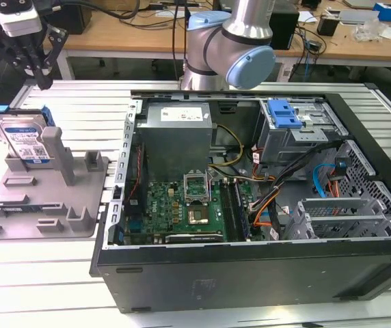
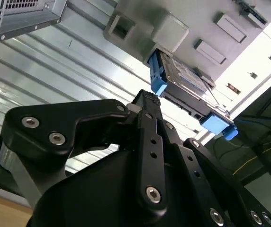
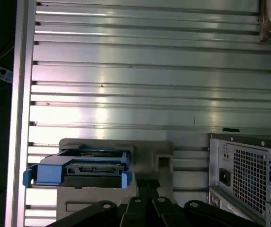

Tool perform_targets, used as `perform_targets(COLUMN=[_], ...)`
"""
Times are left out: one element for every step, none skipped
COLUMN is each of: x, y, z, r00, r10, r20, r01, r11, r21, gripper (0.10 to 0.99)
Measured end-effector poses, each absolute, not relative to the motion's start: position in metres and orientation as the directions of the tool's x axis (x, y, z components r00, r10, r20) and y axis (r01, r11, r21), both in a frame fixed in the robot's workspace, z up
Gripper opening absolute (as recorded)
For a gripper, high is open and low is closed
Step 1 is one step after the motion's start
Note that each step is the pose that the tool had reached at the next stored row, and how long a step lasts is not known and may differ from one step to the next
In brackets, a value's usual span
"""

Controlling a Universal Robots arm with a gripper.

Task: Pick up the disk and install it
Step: 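Pick up the disk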

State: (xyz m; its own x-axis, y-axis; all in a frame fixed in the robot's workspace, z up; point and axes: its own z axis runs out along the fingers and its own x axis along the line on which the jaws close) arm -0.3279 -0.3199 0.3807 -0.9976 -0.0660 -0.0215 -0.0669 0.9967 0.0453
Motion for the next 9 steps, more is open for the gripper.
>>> perform_targets(x=[-0.3279, -0.3279, -0.3279, -0.3279, -0.3279, -0.3279, -0.3279, -0.3279, -0.3279], y=[-0.3199, -0.3199, -0.3199, -0.3199, -0.3199, -0.3199, -0.3199, -0.3199, -0.3199], z=[0.3806, 0.3805, 0.3804, 0.3802, 0.3801, 0.38, 0.3797, 0.3795, 0.3794], r00=[-0.994, -0.99, -0.988, -0.983, -0.98, -0.972, -0.961, -0.95, -0.944], r10=[-0.11, -0.136, -0.154, -0.182, -0.2, -0.233, -0.275, -0.312, -0.33], r20=[-0.02, -0.019, -0.019, -0.019, -0.019, -0.019, -0.019, -0.019, -0.019], r01=[-0.111, -0.137, -0.155, -0.182, -0.201, -0.233, -0.276, -0.312, -0.331], r11=[0.993, 0.99, 0.987, 0.982, 0.979, 0.971, 0.96, 0.949, 0.943], r21=[0.045, 0.045, 0.045, 0.045, 0.045, 0.045, 0.045, 0.045, 0.046], gripper=[0.106, 0.106, 0.106, 0.106, 0.106, 0.106, 0.114, 0.169, 0.235])
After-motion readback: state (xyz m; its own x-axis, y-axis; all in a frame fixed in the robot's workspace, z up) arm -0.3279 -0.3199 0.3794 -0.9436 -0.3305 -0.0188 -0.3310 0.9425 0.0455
